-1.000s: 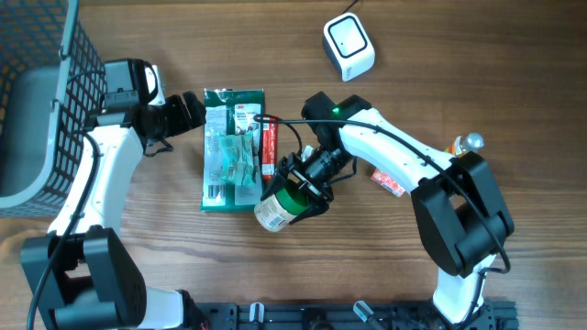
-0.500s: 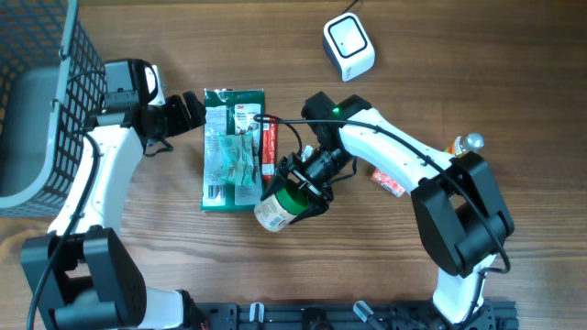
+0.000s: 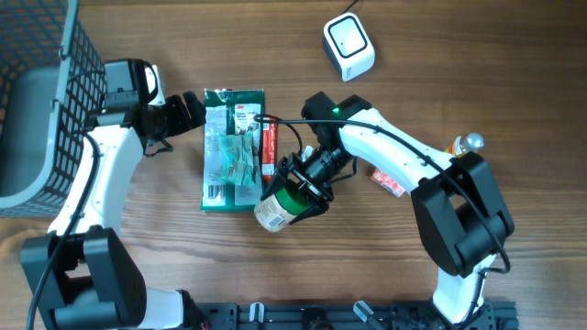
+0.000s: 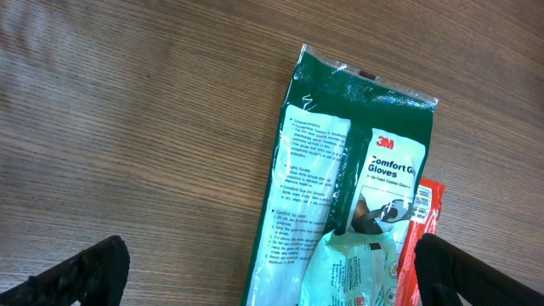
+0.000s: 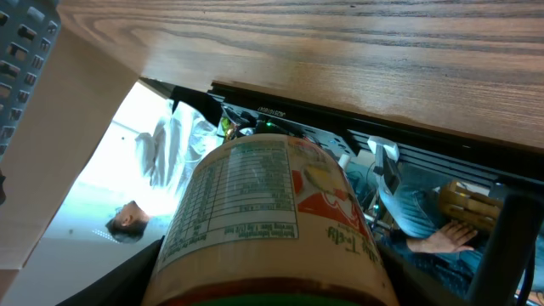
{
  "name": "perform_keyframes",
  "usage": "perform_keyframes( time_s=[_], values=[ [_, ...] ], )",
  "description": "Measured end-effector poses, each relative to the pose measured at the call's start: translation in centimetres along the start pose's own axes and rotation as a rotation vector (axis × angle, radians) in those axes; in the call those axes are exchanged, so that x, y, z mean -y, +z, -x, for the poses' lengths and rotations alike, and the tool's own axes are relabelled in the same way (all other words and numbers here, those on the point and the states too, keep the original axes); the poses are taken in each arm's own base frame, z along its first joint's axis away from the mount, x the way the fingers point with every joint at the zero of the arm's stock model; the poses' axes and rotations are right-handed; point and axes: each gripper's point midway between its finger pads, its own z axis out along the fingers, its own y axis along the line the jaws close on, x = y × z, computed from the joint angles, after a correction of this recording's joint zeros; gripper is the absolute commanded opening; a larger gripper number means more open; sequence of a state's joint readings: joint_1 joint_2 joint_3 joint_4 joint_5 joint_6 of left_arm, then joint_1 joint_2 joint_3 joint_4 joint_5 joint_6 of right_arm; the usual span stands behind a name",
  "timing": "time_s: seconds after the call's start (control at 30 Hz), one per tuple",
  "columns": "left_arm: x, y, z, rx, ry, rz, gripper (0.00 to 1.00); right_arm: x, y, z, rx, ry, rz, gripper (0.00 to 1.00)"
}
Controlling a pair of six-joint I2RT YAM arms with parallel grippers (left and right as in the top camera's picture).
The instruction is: Scan the item barcode
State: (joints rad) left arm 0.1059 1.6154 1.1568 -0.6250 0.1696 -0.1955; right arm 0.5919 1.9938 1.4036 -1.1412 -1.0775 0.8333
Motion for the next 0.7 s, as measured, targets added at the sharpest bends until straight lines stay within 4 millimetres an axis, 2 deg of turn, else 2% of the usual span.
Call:
perform_keyframes(
  time_s=[0.57,0.7],
  values=[
    [0.0,0.0,0.0,0.0,0.0,0.0,1.0,-0.01,0.0,0.02,0.001,0.059,0.0,0.07],
    [0.01,0.0,0.0,0.0,0.0,0.0,1.0,0.01,0.0,0.43,0.02,0.053,-0.006,0.04]
  ],
)
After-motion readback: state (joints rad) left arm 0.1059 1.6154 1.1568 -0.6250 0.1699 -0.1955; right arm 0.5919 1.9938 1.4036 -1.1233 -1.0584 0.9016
